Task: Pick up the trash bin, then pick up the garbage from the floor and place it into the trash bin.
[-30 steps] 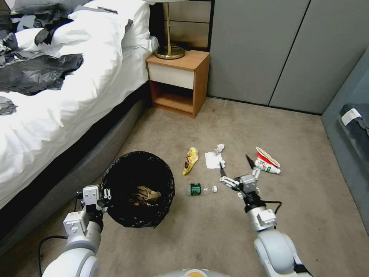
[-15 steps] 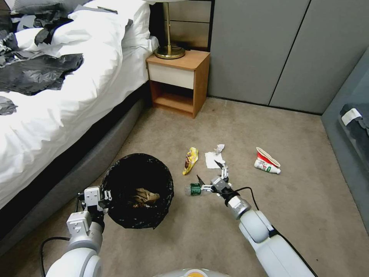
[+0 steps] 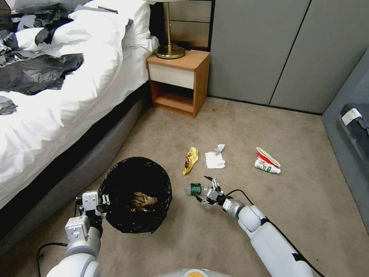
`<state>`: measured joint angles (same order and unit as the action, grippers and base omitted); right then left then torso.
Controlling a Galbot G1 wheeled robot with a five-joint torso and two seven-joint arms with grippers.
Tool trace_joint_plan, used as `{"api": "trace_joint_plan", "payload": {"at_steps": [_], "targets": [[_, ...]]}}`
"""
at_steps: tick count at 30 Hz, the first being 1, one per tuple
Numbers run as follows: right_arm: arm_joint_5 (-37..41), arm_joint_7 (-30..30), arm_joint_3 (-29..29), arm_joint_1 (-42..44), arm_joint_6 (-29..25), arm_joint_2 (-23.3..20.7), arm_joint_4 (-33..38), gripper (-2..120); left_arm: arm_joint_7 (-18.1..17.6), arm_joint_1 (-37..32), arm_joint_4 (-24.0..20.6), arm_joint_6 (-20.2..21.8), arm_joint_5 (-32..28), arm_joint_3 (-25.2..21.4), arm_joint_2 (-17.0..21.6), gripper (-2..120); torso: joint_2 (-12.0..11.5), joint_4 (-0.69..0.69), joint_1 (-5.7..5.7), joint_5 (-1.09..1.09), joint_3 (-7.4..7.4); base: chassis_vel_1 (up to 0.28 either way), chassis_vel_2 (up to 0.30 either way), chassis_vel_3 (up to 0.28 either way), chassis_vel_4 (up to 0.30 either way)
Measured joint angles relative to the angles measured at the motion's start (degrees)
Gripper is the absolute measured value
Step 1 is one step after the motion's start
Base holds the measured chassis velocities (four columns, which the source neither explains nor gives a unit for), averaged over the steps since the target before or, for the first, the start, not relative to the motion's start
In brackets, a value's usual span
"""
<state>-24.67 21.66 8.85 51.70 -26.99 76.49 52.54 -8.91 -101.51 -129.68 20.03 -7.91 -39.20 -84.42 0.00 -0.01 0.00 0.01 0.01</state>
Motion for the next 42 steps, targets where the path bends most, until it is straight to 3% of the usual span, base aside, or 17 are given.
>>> {"api": "trace_joint_plan", "payload": {"at_steps": [9,24,42], "targets": [[-3.6,1.5,5.1,-5.5,-3.7,2.0,-11.0,100,-0.1,-0.5,-0.4,-0.1,0.5,0.1,-0.2,0,0.0,0.00,0.00,-0.01,0.00,0.000,0.000,0.000,0.000],[-3.8,1.7,5.6,-11.5,-5.4,5.2,-19.2,100,-0.1,-2.2,-1.2,-0.5,1.8,0.2,-1.0,0,0.0,0.01,0.00,-0.01,-0.01,0.000,0.000,0.000,0.000],[-3.1,3.3,7.6,-11.8,-5.5,8.4,-25.0,100,-0.1,-2.3,-1.1,-0.8,1.8,-0.1,-1.0,0,0.0,0.00,0.00,-0.01,-0.01,0.000,0.000,0.000,0.000]]}}
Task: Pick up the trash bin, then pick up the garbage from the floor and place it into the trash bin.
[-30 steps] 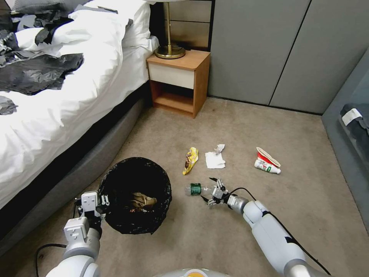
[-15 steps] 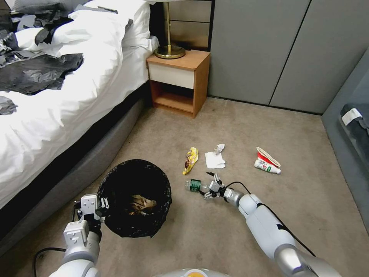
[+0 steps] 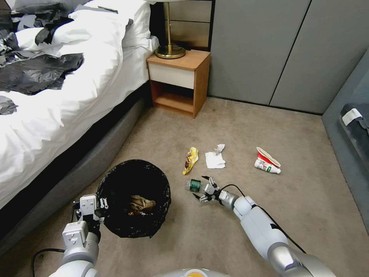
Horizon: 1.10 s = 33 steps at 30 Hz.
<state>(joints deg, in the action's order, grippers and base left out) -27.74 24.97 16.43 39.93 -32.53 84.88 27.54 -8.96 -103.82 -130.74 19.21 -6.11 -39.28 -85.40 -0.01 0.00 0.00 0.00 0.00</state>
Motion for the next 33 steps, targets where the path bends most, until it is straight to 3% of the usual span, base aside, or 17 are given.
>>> {"api": "trace_joint_plan", "payload": {"at_steps": [2,14,24,30,33], "targets": [[0.5,0.3,0.2,0.1,0.1,0.2,-0.5,97,0.0,0.0,0.0,0.0,0.0,0.0,0.0,0,0.0,0.01,0.00,0.00,0.00,0.000,0.000,0.000,0.000],[3.5,1.5,1.7,0.8,0.1,-0.2,-1.6,50,0.1,0.7,0.2,-0.1,-0.2,0.1,0.2,0,0.0,0.01,0.00,0.01,0.00,0.000,0.000,0.000,0.000],[5.6,1.4,1.4,1.9,-0.2,-1.1,1.5,27,0.1,1.0,0.3,0.0,-0.3,0.3,0.3,0,0.0,0.00,0.00,0.00,0.00,0.000,0.000,0.000,0.000],[11.3,-1.2,-0.7,5.8,0.0,-2.6,9.1,23,0.1,1.6,0.6,0.3,-0.3,0.6,0.6,0,0.0,0.00,0.00,0.01,0.00,0.000,0.000,0.000,0.000],[19.8,-2.8,-3.2,11.1,2.2,-4.6,22.3,23,0.1,2.2,1.0,0.7,-0.5,0.8,1.0,0,0.0,-0.01,0.00,0.02,0.00,0.000,0.000,0.000,0.000]]}}
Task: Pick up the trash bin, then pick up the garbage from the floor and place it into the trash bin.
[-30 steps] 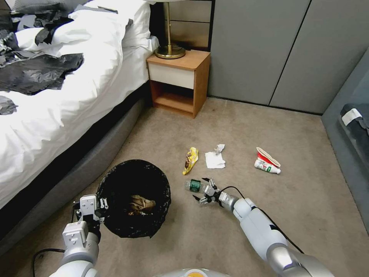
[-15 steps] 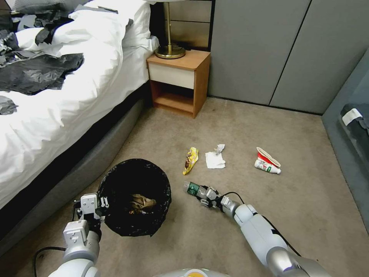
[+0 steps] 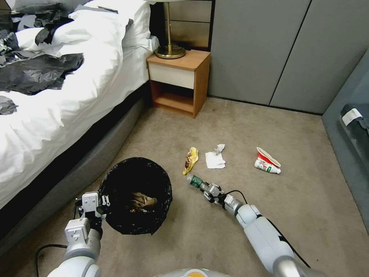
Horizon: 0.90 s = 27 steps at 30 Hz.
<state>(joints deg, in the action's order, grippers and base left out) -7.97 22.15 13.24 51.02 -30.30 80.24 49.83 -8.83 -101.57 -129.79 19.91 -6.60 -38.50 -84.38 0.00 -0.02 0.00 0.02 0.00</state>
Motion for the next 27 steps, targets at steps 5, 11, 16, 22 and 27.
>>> {"api": "trace_joint_plan", "payload": {"at_steps": [5,11,16,22,27], "targets": [[7.5,-1.5,-0.9,4.2,2.7,-1.9,15.7,23,0.1,0.5,0.4,0.3,-0.1,0.4,0.4,0,0.0,0.01,0.00,0.00,0.00,0.000,0.000,0.000,0.000],[16.7,-4.0,-3.4,9.5,8.0,-4.7,41.3,23,0.1,1.1,0.8,0.7,-0.1,1.1,0.8,0,0.0,0.01,0.00,-0.04,-0.01,0.000,0.000,0.000,0.000],[22.4,-5.3,-8.2,12.5,10.2,-6.1,52.4,23,0.1,1.4,1.1,0.8,-0.1,1.3,0.9,0,0.0,0.01,0.00,-0.02,0.00,0.000,0.000,0.000,0.000],[25.5,-7.4,-18.8,16.9,11.7,-7.9,58.9,23,0.1,1.6,1.1,1.0,-0.2,1.4,1.2,0,0.0,0.01,0.00,-0.03,-0.01,0.000,0.000,0.000,0.000],[21.4,-7.7,-25.9,17.3,11.2,-7.4,55.0,23,0.1,1.3,0.5,1.1,-0.3,1.7,1.1,0,0.0,0.01,0.00,-0.02,0.00,0.000,0.000,0.000,0.000]]}}
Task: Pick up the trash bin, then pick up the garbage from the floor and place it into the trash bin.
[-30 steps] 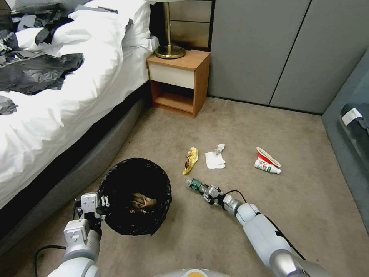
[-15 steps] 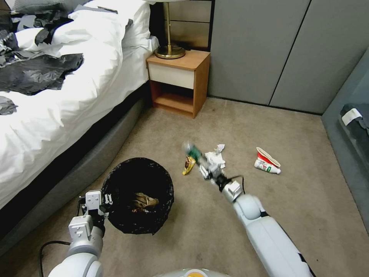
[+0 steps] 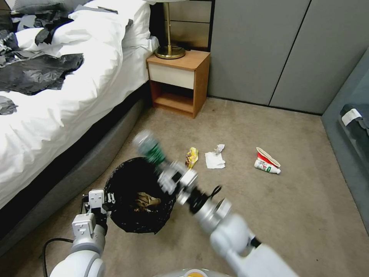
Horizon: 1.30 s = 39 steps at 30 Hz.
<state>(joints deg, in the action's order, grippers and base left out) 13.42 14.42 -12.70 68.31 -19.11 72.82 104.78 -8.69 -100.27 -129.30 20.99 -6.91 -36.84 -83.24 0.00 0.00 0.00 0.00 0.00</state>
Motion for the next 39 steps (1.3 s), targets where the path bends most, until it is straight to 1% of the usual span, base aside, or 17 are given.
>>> {"api": "trace_joint_plan", "payload": {"at_steps": [5,14,15,16,19,20,22,23,25,26,27,28,29,31,32,34,39], "targets": [[-2.1,-0.3,-2.5,-1.3,-0.9,1.4,-5.2,23,0.0,-0.5,-0.3,0.0,0.1,0.1,-0.3,0,0.0,0.01,0.00,-0.01,0.00,0.000,0.000,0.000,0.000],[-3.3,-0.2,-1.8,-1.5,-1.5,1.9,-10.0,24,0.0,-0.5,-0.6,-0.1,0.3,0.6,-0.7,0,0.0,0.00,0.00,0.00,0.00,0.000,0.000,0.000,0.000],[-3.5,-0.1,-1.6,-1.6,-1.6,2.0,-10.4,29,0.0,-0.5,-0.6,-0.1,0.4,0.7,-0.8,0,0.0,0.00,0.00,0.00,0.00,0.000,0.000,0.000,0.000],[-3.5,-0.1,-1.6,-1.6,-1.6,2.0,-10.4,29,0.0,-0.5,-0.6,-0.1,0.4,0.7,-0.8,0,0.0,0.00,0.00,0.00,0.00,0.000,0.000,0.000,0.000],[-3.6,0.0,-1.3,-1.9,-1.7,2.1,-10.7,44,0.1,-0.8,-0.8,-0.2,0.5,1.0,-1.0,0,0.0,0.00,0.00,0.00,0.00,0.000,0.000,0.000,0.000],[-3.6,0.0,-1.3,-1.9,-1.7,2.1,-10.7,44,0.1,-0.8,-0.8,-0.2,0.5,1.0,-1.0,0,0.0,0.00,0.00,0.00,0.00,0.000,0.000,0.000,0.000],[-3.6,0.0,-1.2,-1.9,-1.7,2.0,-10.5,55,0.1,-1.1,-1.0,-0.2,0.5,1.0,-1.0,0,0.0,0.00,0.00,0.00,0.00,0.000,0.000,0.000,0.000],[-3.6,0.0,-1.2,-1.9,-1.7,2.0,-10.5,55,0.1,-1.1,-1.0,-0.2,0.5,1.0,-1.0,0,0.0,0.00,0.00,0.00,0.00,0.000,0.000,0.000,0.000],[-3.6,0.1,-1.0,-1.9,-1.7,2.0,-10.2,63,0.1,-1.1,-1.2,-0.3,0.4,0.8,-0.9,0,0.0,0.00,0.00,0.00,0.00,0.000,0.000,0.000,0.000],[-3.6,0.1,-1.0,-1.9,-1.7,2.0,-10.2,63,0.1,-1.1,-1.2,-0.3,0.4,0.8,-0.9,0,0.0,0.00,0.00,0.00,0.00,0.000,0.000,0.000,0.000],[-3.6,0.1,-0.8,-1.8,-1.7,1.9,-10.1,67,0.1,-1.2,-1.2,-0.3,0.4,0.7,-0.8,0,0.0,0.00,0.00,0.00,0.00,0.000,0.000,0.000,0.000],[-3.6,0.1,-0.6,-1.5,-1.7,1.9,-9.8,77,0.1,-1.2,-1.3,-0.3,0.3,0.6,-0.7,0,0.0,0.01,0.00,0.00,0.00,0.000,0.000,0.000,0.000],[-3.6,0.1,-0.6,-1.5,-1.7,1.9,-9.8,77,0.1,-1.2,-1.3,-0.3,0.3,0.6,-0.7,0,0.0,0.01,0.00,0.00,0.00,0.000,0.000,0.000,0.000],[-3.7,0.2,-0.3,-1.2,-1.7,1.7,-9.3,88,0.1,-1.2,-1.3,-0.3,0.3,0.6,-0.6,0,0.0,0.00,0.00,0.00,0.00,0.000,0.000,0.000,0.000],[-3.7,0.2,-0.3,-1.2,-1.7,1.7,-9.3,88,0.1,-1.2,-1.3,-0.3,0.3,0.6,-0.6,0,0.0,0.00,0.00,0.00,0.00,0.000,0.000,0.000,0.000],[-3.7,0.2,0.1,-0.8,-1.7,1.5,-8.3,98,0.1,-1.1,-1.3,-0.3,0.3,0.6,-0.6,0,0.0,0.00,0.00,0.00,0.01,0.000,0.000,0.000,0.000],[-4.1,0.1,0.6,0.0,-1.6,1.0,-6.3,100,0.1,-0.9,-1.2,-0.3,0.3,0.6,-0.5,0,0.0,0.00,0.00,0.00,0.00,0.000,0.000,0.000,0.000]]}}
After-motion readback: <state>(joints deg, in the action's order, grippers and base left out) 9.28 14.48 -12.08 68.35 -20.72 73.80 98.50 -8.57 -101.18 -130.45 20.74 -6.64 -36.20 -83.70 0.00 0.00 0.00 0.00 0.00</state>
